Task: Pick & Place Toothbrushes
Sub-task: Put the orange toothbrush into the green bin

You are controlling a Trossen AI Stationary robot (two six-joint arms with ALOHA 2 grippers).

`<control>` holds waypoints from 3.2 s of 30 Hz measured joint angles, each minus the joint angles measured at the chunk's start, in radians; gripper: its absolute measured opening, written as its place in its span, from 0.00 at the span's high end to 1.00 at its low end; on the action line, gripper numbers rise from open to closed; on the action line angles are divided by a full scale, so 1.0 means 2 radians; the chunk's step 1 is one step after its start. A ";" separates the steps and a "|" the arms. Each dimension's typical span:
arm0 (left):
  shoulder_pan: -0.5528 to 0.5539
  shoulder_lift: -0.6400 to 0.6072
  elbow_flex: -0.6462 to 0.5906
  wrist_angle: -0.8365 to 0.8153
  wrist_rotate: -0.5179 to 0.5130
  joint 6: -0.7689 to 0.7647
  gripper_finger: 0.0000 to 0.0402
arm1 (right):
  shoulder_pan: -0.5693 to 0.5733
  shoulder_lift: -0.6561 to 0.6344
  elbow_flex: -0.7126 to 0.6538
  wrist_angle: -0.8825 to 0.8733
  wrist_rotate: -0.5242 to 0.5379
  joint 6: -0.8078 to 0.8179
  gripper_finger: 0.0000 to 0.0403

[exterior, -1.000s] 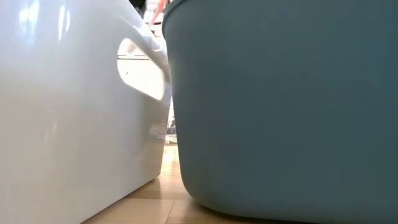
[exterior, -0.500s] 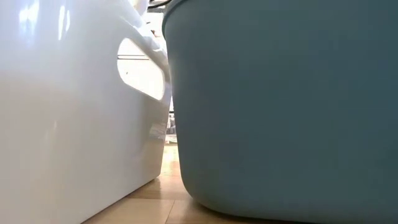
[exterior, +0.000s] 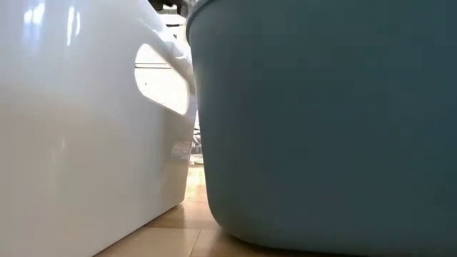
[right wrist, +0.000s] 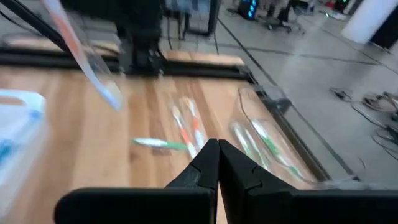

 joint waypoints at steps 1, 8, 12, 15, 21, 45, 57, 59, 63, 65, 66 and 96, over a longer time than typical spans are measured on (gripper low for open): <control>0.007 0.003 0.000 0.006 0.012 -0.001 1.00 | -0.005 0.008 0.000 0.000 0.000 -0.003 1.00; 0.028 0.023 0.000 0.033 0.034 -0.020 1.00 | -0.039 0.056 0.000 0.006 0.000 -0.064 1.00; 0.023 0.018 0.000 0.037 0.033 -0.041 1.00 | -0.056 0.065 0.000 -0.016 0.000 -0.114 1.00; 0.011 0.016 0.000 0.051 0.032 -0.070 1.00 | -0.057 0.062 0.000 -0.037 0.002 -0.084 1.00; -0.046 0.014 0.000 0.104 0.033 -0.080 1.00 | -0.038 0.038 0.000 -0.044 0.001 -0.005 1.00; -0.066 0.032 0.033 0.130 -0.015 -0.065 1.00 | 0.017 0.041 0.000 0.228 -0.130 -0.078 0.78; -0.068 0.045 0.032 0.121 -0.010 -0.068 1.00 | 0.006 0.041 0.008 0.211 -0.219 -0.069 0.48; -0.068 0.045 0.032 0.119 -0.010 -0.069 1.00 | 0.006 0.041 0.008 0.213 -0.219 -0.063 0.46; -0.068 0.045 0.032 0.120 -0.011 -0.067 1.00 | 0.007 0.060 0.007 0.229 -0.225 -0.063 0.45; -0.066 0.045 0.032 0.122 -0.011 -0.063 1.00 | 0.006 0.076 0.017 0.239 -0.239 -0.060 0.45; -0.064 0.045 0.032 0.122 -0.011 -0.061 1.00 | 0.003 0.087 0.023 0.244 -0.243 -0.055 0.45; -0.054 0.074 0.035 0.126 -0.011 -0.065 1.00 | 0.033 0.143 0.094 0.181 -0.249 -0.067 0.69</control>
